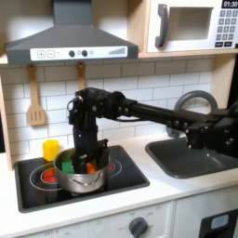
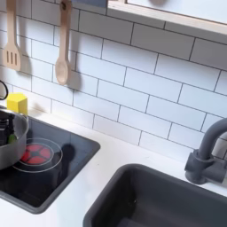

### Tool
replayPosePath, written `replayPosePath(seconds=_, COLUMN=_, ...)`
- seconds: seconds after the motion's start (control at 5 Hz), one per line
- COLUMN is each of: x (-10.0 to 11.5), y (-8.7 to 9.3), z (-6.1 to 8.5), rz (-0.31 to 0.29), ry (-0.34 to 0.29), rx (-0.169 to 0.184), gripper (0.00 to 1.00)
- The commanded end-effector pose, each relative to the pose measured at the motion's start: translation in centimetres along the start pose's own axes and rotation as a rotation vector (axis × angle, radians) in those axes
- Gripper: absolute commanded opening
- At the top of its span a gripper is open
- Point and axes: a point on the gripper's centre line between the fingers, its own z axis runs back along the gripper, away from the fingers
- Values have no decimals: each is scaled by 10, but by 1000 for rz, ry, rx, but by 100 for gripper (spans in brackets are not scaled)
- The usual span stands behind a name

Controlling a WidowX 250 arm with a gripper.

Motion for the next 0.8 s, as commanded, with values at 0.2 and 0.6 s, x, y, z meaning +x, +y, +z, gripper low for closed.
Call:
replayPosePath(seconds=0.2, x=-10, y=-13, z=2, rz=-48, ry=16, rx=-25, gripper=100)
replayPosePath(seconds=0.6, x=-13, y=-22, z=6, rz=-59, ry=3, rx=-31, gripper=100)
